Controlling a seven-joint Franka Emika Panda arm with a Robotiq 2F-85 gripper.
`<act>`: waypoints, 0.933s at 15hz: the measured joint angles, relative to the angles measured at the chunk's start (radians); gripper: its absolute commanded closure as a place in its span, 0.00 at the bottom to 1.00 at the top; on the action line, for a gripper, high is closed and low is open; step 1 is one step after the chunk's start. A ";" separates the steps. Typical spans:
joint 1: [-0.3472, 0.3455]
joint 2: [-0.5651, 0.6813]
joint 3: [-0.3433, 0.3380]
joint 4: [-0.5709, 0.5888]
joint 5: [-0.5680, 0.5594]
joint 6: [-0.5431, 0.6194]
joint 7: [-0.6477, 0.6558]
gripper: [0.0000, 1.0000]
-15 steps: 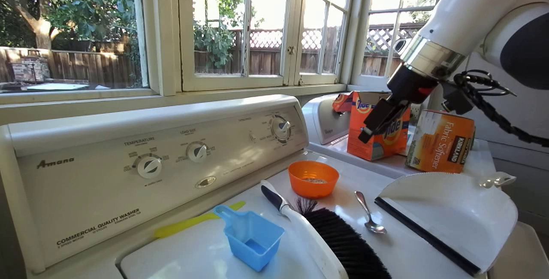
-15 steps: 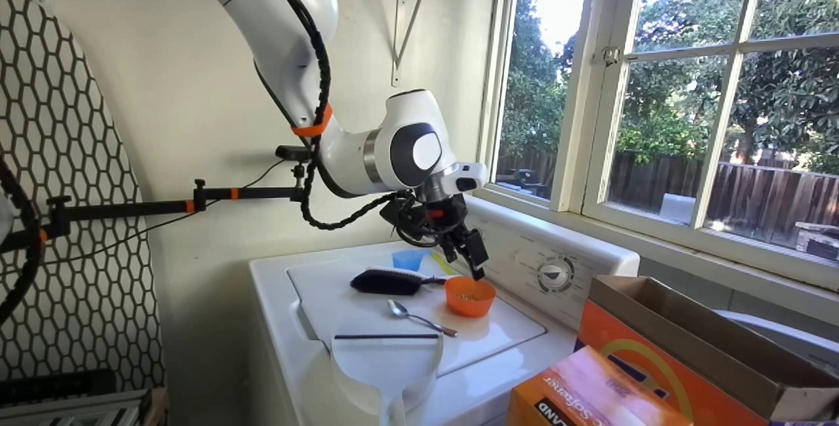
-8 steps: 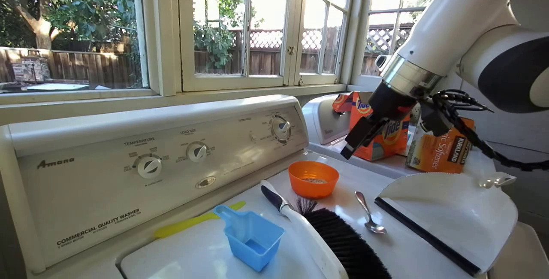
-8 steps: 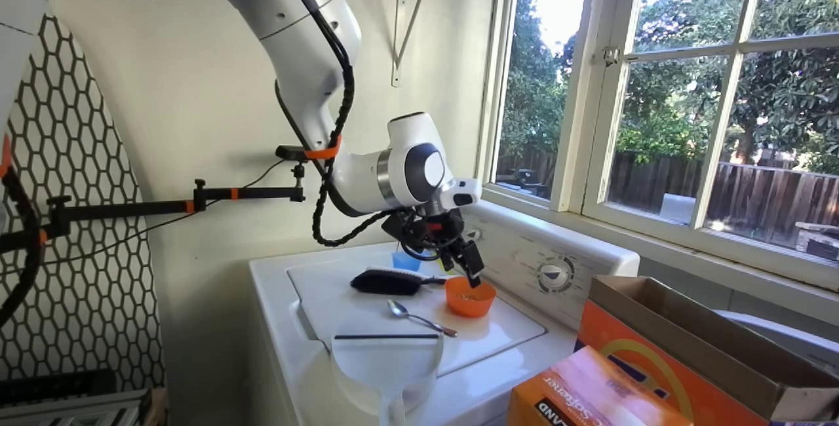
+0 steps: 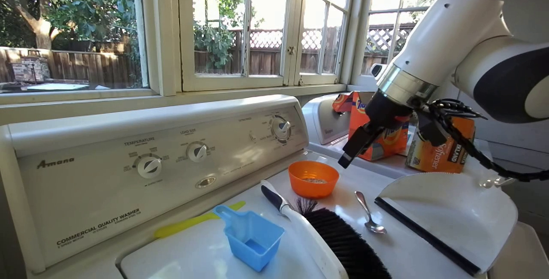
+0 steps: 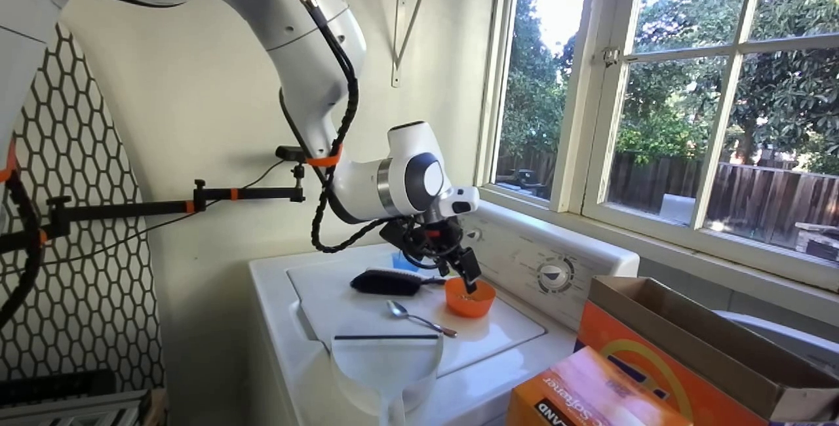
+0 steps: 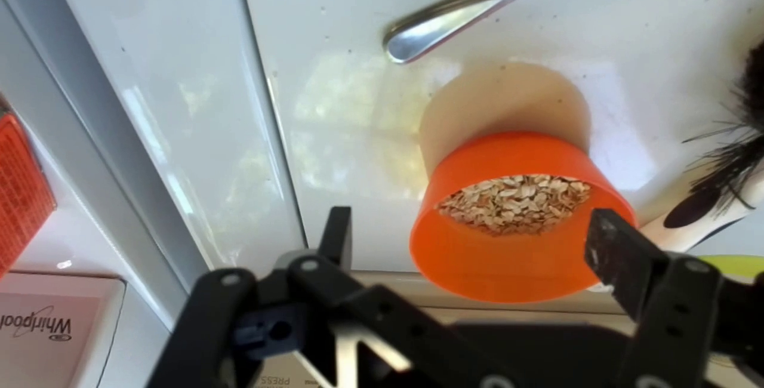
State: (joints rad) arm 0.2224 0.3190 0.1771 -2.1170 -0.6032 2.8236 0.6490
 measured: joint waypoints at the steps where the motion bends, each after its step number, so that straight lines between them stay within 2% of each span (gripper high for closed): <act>1: 0.006 0.000 -0.009 0.000 -0.007 0.000 0.023 0.00; 9: 0.128 0.013 -0.156 0.036 -0.265 0.046 0.383 0.00; 14: 0.180 0.044 -0.201 0.063 -0.371 0.046 0.533 0.00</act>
State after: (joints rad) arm 0.4029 0.3633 -0.0242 -2.0538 -0.9738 2.8695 1.1822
